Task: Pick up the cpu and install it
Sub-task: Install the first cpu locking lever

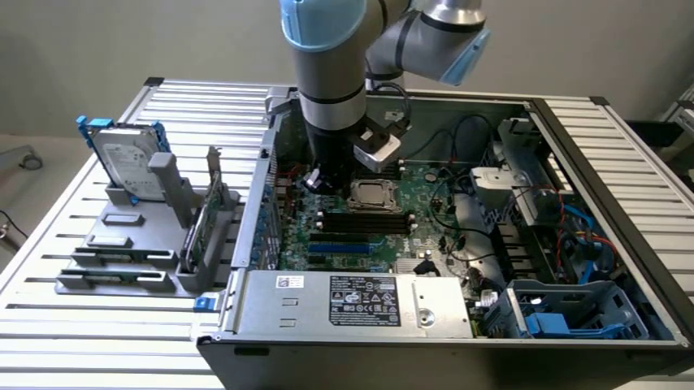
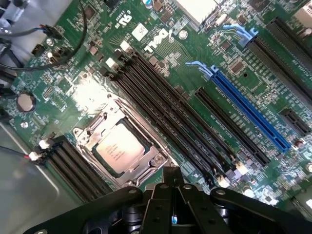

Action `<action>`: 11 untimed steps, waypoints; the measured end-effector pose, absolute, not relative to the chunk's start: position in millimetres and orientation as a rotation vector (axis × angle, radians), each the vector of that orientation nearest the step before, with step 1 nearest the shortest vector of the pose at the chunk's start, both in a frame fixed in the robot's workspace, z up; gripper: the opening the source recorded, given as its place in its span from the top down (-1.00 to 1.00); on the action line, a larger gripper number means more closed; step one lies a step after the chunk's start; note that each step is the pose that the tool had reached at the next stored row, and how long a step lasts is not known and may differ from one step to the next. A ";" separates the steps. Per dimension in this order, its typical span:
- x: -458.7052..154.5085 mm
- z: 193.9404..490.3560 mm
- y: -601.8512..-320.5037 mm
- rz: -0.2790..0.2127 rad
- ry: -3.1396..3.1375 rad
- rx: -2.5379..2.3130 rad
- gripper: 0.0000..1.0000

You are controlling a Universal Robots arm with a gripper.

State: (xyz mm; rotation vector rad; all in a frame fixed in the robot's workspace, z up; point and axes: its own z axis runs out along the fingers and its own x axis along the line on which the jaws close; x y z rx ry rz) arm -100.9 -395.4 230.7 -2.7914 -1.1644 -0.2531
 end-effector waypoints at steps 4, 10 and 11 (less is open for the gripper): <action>-100.8 248.3 -394.6 -0.252 -1.166 -2.793 0.79; -100.9 252.4 -394.6 -0.249 -1.169 -2.799 0.79; -100.7 252.4 -394.5 -0.248 -1.170 -2.801 0.79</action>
